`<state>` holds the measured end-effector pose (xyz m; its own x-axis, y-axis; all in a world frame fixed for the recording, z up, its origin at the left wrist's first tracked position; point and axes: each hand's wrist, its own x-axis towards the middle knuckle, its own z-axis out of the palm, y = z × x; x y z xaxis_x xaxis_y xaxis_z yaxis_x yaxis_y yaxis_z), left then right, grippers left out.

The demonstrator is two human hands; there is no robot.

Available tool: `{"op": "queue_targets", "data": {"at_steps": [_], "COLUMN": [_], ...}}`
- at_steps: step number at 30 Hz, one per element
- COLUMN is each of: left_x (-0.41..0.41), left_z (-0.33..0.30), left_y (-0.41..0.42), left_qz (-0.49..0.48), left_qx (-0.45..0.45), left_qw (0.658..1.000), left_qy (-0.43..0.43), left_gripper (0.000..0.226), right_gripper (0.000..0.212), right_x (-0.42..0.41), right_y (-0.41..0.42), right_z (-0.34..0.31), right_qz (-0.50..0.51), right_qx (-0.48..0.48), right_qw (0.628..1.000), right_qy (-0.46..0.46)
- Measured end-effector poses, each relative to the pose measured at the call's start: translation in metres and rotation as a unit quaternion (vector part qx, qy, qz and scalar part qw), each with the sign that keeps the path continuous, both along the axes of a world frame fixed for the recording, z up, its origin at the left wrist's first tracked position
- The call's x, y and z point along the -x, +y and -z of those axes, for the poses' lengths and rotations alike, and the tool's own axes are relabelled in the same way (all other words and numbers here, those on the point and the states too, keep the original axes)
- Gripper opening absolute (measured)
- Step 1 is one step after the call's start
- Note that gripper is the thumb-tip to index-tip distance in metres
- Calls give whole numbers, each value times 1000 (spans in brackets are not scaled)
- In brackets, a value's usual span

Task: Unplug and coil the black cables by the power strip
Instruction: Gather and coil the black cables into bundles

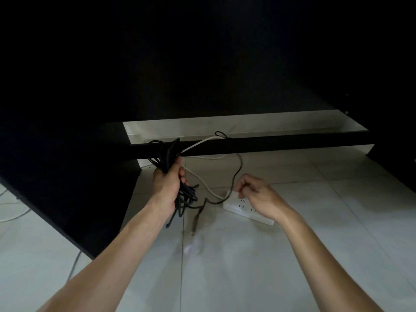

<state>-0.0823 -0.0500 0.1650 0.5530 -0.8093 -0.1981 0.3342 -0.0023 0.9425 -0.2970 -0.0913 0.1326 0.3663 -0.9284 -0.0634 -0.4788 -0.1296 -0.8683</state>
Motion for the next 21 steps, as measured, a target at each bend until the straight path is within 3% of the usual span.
{"op": "queue_targets", "data": {"at_steps": [4, 7, 9, 11, 13, 14, 18, 21], "left_x": [4, 8, 8, 6, 0, -4, -22, -41], "left_z": [-8, -14, -17, -21, -23, -23, -18, -12], "left_y": [3, 7, 10, 12, 12, 11, 0, -5], "left_qz": [29, 83, 131, 170, 173, 158, 0, -111], "left_qx": [9, 22, 22, 22, 37, 42, 31, 39], "left_qw": [999, 995, 990, 983, 980, 980, 997, 991], "left_qy": [30, 56, 57, 58, 96, 109, 65, 60], "left_gripper": [17, 26, 32, 25, 9, 6, 9, 10], "right_gripper": [30, 57, 61, 48, 20, 6, 20, 37], "right_x": [-23, -49, -61, -64, -62, -59, -44, -27], "right_y": [12, 25, 28, 26, 25, 25, 28, 23], "right_z": [3, -2, -7, -8, -10, -9, -1, 11], "right_qz": [-38, -111, -142, -146, -156, -165, -197, -190], "right_qx": [35, 81, 111, 110, 72, 46, -54, -45], "right_qw": [999, 990, 983, 983, 985, 985, 979, 976], "right_qy": [-8, -15, -14, -10, 3, -1, 26, 93]}}
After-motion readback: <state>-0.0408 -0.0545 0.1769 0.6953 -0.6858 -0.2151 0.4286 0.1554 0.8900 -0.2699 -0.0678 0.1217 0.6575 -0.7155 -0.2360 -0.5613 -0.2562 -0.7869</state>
